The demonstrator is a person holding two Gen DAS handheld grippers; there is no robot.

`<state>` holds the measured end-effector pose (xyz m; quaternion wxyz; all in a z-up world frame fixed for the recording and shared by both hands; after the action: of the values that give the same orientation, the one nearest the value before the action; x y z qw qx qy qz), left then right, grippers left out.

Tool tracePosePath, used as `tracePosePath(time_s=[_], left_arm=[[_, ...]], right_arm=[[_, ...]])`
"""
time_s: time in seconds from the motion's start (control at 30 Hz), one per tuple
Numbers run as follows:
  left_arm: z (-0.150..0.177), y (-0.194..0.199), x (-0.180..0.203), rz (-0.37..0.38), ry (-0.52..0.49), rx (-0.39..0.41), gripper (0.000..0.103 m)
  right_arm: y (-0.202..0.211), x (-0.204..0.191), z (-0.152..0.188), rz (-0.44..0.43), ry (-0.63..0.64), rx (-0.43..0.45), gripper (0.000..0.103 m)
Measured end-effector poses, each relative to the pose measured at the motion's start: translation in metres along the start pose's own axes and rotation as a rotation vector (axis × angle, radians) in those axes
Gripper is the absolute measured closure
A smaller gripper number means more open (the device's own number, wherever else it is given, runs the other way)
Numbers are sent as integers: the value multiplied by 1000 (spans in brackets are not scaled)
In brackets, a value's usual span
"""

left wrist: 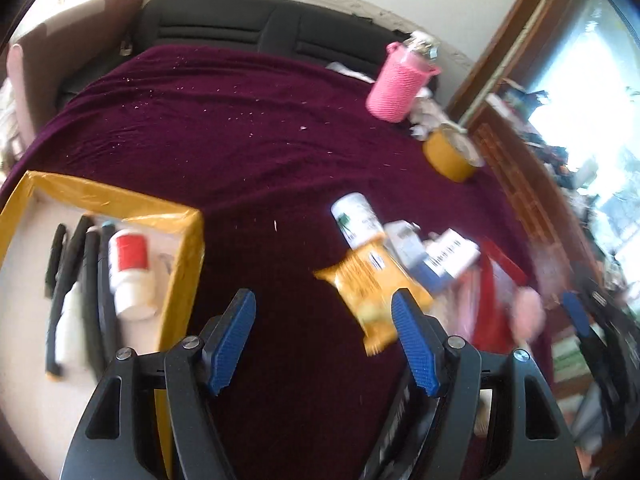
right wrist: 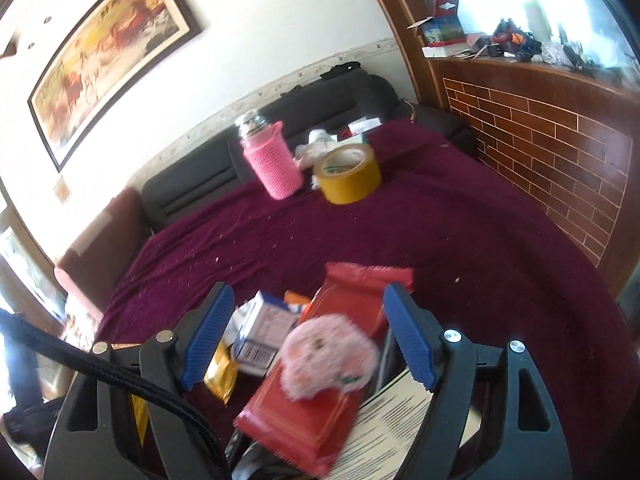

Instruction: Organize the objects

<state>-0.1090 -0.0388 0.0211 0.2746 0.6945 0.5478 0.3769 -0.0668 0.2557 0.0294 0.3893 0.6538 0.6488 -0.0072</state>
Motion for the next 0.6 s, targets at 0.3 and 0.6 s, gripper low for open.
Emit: tracePosePath(time_s=[0.3, 0.6], left_arm=[[-2, -62, 33, -71, -102, -46, 33], [21, -23, 43, -25, -250, -143, 70]], right_arm=[[-3, 3, 10, -20, 66, -5, 22], [2, 10, 9, 16, 67, 19, 22]])
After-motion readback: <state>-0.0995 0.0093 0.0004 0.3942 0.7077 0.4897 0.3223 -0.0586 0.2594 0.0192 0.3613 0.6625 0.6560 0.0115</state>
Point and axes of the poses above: each gripper's, at about its wrist camera, not at the fingertips, and y roughly against the way its jaws point, x to its right, z to its underside, the point moved 6 cm from there along -y, roughly the way its jaws point, and after that the axes turned 8 degrees about -y, right-handed, at the moved point
